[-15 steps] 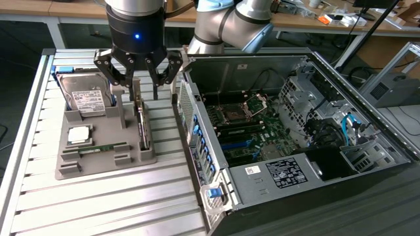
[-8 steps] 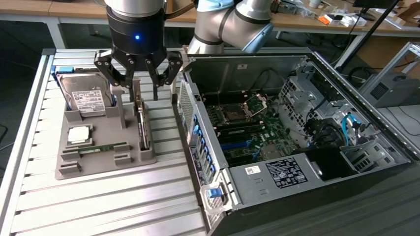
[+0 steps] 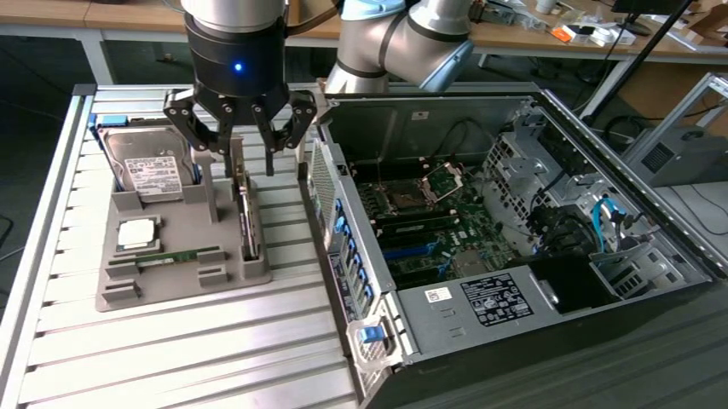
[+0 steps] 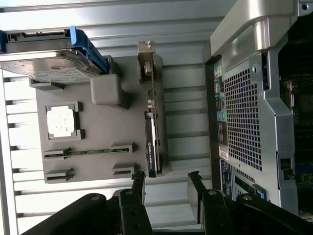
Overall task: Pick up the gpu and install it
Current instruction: 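Pick up the gpu and move the gpu toward the slot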
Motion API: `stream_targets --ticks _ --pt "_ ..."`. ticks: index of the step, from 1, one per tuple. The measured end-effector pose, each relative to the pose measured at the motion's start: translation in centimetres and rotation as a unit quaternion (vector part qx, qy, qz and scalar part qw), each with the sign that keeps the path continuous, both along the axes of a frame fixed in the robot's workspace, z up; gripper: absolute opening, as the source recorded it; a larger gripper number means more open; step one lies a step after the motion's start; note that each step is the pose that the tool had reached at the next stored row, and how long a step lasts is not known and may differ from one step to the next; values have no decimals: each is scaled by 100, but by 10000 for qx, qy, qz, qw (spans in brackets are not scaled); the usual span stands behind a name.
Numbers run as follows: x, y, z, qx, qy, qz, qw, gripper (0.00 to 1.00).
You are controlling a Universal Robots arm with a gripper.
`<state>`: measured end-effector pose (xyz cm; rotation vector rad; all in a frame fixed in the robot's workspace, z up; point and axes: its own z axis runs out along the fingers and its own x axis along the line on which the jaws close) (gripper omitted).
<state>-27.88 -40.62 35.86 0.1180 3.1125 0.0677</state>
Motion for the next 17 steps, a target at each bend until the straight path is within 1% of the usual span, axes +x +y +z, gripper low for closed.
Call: stream_targets --ticks 12,17 --pt "0 -7 -29 0 0 0 10000 48" --pt "0 -13 -57 0 0 0 10000 48"
